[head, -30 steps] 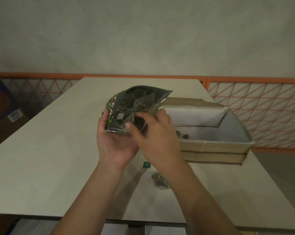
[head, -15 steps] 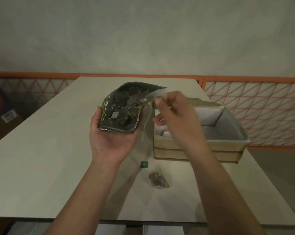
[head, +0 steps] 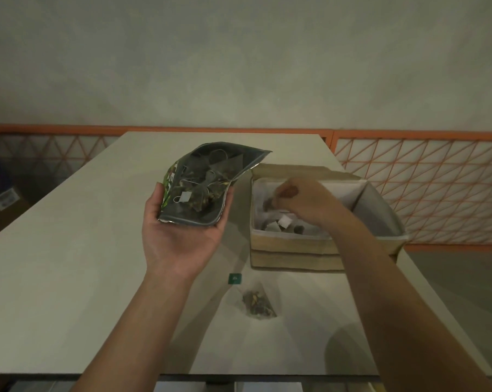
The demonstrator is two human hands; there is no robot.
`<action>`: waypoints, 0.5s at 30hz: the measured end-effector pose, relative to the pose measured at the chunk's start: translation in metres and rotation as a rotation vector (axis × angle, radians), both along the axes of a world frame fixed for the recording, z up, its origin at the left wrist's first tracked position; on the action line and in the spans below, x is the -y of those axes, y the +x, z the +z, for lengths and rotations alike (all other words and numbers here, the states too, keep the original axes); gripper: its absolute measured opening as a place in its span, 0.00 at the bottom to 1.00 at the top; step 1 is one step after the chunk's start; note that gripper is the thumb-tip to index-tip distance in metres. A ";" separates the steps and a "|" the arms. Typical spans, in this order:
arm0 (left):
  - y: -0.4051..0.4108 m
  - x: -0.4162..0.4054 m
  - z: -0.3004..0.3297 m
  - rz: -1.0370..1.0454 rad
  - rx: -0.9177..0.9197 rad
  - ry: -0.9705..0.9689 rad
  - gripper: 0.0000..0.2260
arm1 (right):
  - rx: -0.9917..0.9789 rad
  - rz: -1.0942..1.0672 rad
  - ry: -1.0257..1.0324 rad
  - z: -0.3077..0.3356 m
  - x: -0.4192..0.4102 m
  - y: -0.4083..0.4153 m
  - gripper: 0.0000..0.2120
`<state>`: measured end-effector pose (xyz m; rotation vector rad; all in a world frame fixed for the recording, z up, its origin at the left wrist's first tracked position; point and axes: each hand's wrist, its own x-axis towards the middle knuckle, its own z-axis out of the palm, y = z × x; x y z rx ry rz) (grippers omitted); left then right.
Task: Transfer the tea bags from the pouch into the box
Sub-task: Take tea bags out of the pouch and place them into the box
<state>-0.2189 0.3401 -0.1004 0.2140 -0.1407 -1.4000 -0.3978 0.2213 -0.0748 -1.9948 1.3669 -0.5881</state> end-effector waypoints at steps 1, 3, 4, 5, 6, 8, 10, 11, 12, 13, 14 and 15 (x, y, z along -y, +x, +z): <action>0.000 0.000 0.000 0.003 0.006 0.002 0.23 | -0.090 0.047 0.053 -0.002 0.000 0.000 0.21; 0.000 0.000 -0.001 0.000 0.017 0.004 0.23 | -0.226 0.121 0.107 -0.004 -0.001 0.000 0.28; 0.000 0.000 -0.001 -0.002 0.018 0.005 0.24 | -0.314 0.154 0.093 -0.004 -0.002 0.002 0.28; 0.000 0.000 -0.002 -0.002 0.019 0.008 0.24 | -0.403 0.187 0.080 -0.004 -0.002 0.003 0.26; 0.000 0.000 -0.002 -0.001 0.019 0.011 0.24 | -0.469 0.219 0.077 -0.004 -0.001 0.005 0.24; 0.000 0.001 -0.003 -0.001 0.017 0.011 0.24 | -0.536 0.262 0.083 -0.004 -0.001 0.007 0.21; 0.000 0.002 -0.004 -0.001 0.014 0.009 0.24 | -0.559 0.291 0.060 -0.006 0.002 0.007 0.15; 0.000 0.003 -0.004 0.001 0.016 0.011 0.24 | -0.557 0.292 0.052 -0.006 0.003 0.006 0.13; 0.000 0.003 -0.005 0.004 0.018 0.013 0.24 | -0.530 0.274 0.044 -0.006 0.005 0.005 0.10; 0.000 0.003 -0.005 0.004 0.021 0.013 0.24 | -0.476 0.235 0.037 -0.005 0.007 0.004 0.09; 0.000 0.003 -0.006 0.001 0.022 0.011 0.24 | -0.410 0.175 0.020 -0.004 0.010 0.003 0.09; 0.000 0.003 -0.006 -0.002 0.021 0.008 0.24 | -0.334 0.108 -0.007 -0.002 0.012 0.001 0.09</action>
